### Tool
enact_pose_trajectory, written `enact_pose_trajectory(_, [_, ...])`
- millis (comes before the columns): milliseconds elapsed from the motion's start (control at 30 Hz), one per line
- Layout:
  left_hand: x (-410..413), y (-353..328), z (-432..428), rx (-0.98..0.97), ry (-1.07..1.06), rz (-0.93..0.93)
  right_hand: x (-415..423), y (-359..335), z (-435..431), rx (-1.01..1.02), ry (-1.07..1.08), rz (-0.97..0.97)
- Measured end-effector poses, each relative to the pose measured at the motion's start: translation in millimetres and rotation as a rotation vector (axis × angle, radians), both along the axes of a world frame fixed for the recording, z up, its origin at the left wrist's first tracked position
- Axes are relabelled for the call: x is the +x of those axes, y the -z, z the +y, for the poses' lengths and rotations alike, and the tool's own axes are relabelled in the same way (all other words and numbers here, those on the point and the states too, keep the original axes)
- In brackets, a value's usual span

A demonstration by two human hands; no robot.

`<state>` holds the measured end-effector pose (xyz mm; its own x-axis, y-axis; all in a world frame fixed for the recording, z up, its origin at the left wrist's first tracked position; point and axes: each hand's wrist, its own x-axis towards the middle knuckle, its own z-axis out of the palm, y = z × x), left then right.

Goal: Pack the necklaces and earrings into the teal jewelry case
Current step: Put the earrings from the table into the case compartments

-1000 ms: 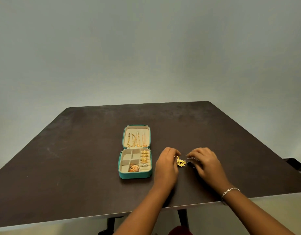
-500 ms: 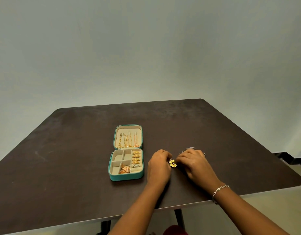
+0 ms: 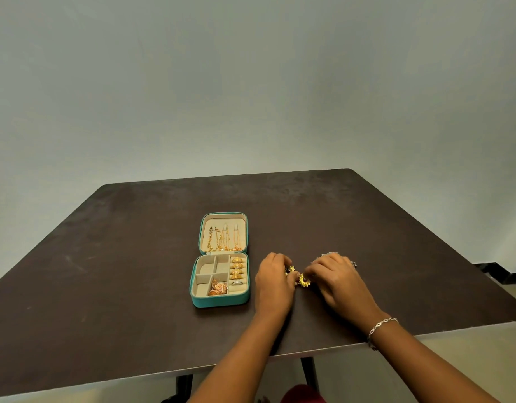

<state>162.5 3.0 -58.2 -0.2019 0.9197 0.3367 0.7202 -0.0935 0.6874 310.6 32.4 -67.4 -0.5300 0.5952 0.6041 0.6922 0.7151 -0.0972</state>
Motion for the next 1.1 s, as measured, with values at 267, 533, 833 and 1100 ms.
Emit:
enact_pose_trajectory(267, [-1,-3,-3,0.075,-0.01,-0.062,1,-5,-3,-0.126,-0.027,0.195])
enact_pose_trajectory(533, [-3,-4,-7,0.187,0.061,-0.161,-5,-14,-8,-0.309,-0.022,0.493])
enact_pose_trajectory(833, [-3,-5,-10,0.231,0.196,-0.133,-18,-28,-8,-0.59,0.09,0.752])
enact_pose_trajectory(1100, [-4,-3,-11,0.266,0.16,-0.106,-26,-33,-9,-0.742,-0.001,0.809])
